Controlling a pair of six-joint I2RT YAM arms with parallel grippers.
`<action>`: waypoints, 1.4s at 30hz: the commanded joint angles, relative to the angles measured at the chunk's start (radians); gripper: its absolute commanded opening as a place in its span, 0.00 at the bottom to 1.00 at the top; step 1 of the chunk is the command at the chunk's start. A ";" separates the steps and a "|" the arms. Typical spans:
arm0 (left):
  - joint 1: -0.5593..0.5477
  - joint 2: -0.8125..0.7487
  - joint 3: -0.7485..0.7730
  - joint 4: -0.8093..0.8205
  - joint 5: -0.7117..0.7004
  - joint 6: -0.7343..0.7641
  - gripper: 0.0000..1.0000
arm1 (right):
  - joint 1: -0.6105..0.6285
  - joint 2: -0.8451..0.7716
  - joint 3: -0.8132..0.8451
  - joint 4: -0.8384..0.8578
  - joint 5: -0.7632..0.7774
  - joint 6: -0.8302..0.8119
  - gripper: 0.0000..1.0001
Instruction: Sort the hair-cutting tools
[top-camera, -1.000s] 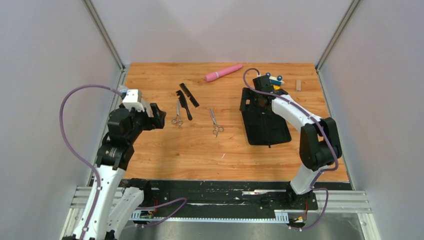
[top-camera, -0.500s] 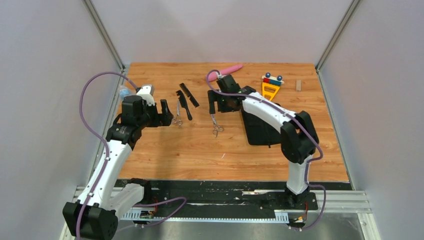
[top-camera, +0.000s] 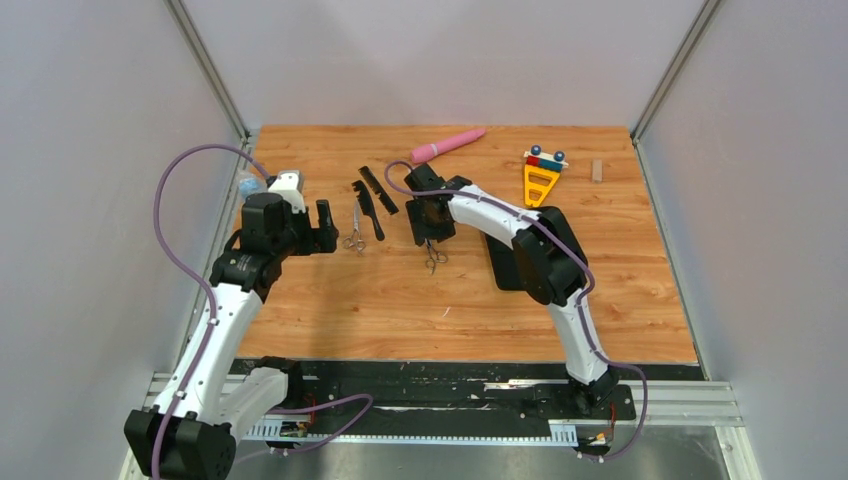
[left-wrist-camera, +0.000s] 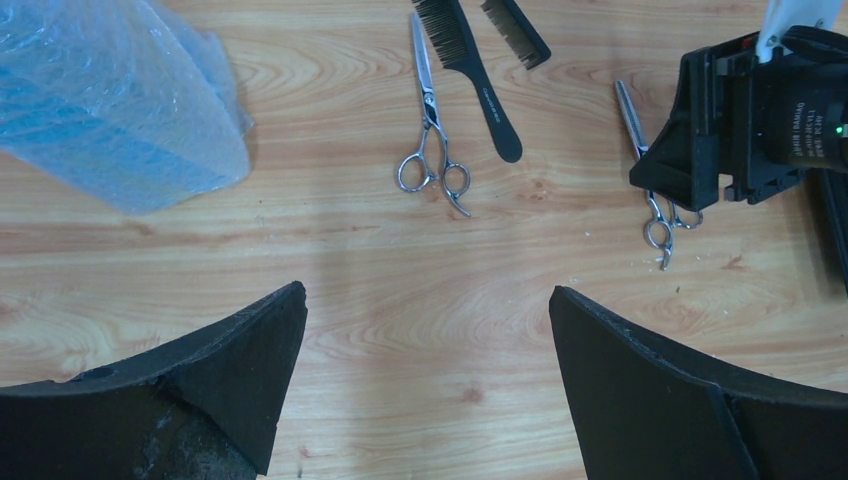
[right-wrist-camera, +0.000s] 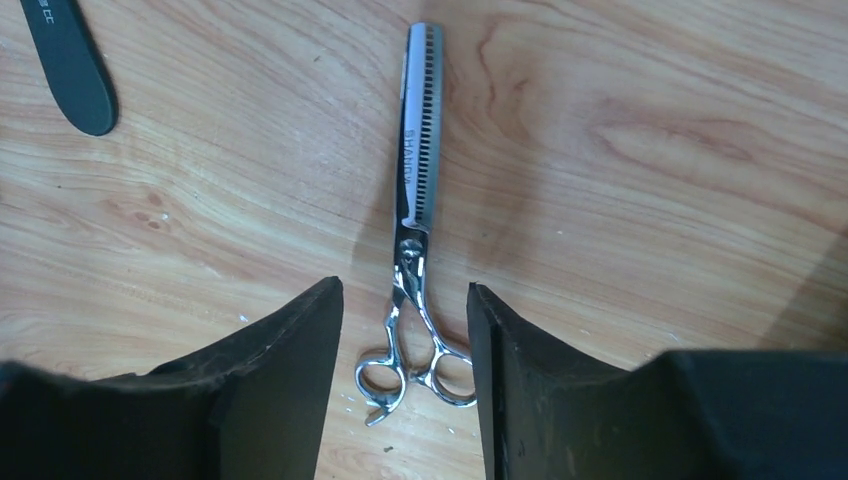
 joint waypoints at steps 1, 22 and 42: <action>-0.002 -0.028 0.030 0.012 -0.016 0.020 1.00 | 0.035 0.047 0.079 -0.029 0.055 -0.022 0.49; -0.003 0.051 -0.048 0.132 0.271 -0.248 1.00 | 0.110 -0.146 -0.235 0.005 0.124 -0.038 0.04; -0.237 0.319 -0.205 0.723 0.388 -0.673 1.00 | 0.173 -0.667 -0.640 0.349 0.012 -0.068 0.00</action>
